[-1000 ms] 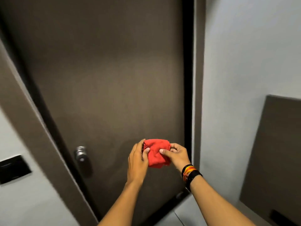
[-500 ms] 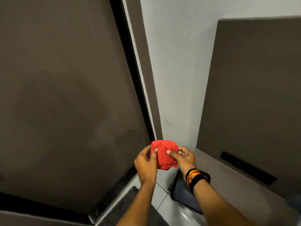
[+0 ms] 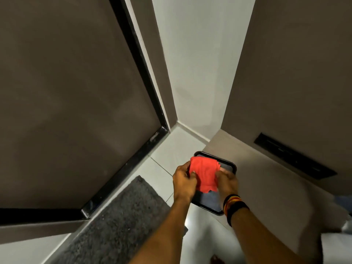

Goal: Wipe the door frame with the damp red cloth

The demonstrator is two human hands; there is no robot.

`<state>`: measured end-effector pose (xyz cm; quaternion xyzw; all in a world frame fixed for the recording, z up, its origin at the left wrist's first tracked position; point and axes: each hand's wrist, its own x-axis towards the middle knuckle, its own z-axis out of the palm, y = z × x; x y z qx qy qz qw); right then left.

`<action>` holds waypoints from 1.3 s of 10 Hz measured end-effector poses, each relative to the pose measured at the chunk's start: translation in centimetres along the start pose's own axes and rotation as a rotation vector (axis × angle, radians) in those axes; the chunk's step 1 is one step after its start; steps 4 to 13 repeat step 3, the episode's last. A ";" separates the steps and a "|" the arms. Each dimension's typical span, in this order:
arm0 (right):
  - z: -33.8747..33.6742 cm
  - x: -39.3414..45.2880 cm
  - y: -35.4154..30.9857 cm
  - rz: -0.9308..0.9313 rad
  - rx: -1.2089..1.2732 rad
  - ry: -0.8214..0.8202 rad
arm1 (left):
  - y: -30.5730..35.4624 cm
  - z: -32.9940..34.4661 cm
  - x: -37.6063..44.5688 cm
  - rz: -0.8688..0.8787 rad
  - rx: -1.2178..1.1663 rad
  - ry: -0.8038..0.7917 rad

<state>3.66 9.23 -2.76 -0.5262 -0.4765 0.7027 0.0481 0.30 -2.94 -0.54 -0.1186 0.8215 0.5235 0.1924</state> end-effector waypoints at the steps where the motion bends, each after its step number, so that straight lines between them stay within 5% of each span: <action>1: -0.8 2.8 2.7 0.047 0.018 -0.013 | -3.4 2.2 1.6 -0.062 0.001 -0.090; 3: -1.5 5.0 5.0 0.144 -0.085 -0.096 | -6.3 3.7 3.0 0.003 0.212 -0.191; 13: -1.5 5.0 5.0 0.144 -0.085 -0.096 | -6.3 3.7 3.0 0.003 0.212 -0.191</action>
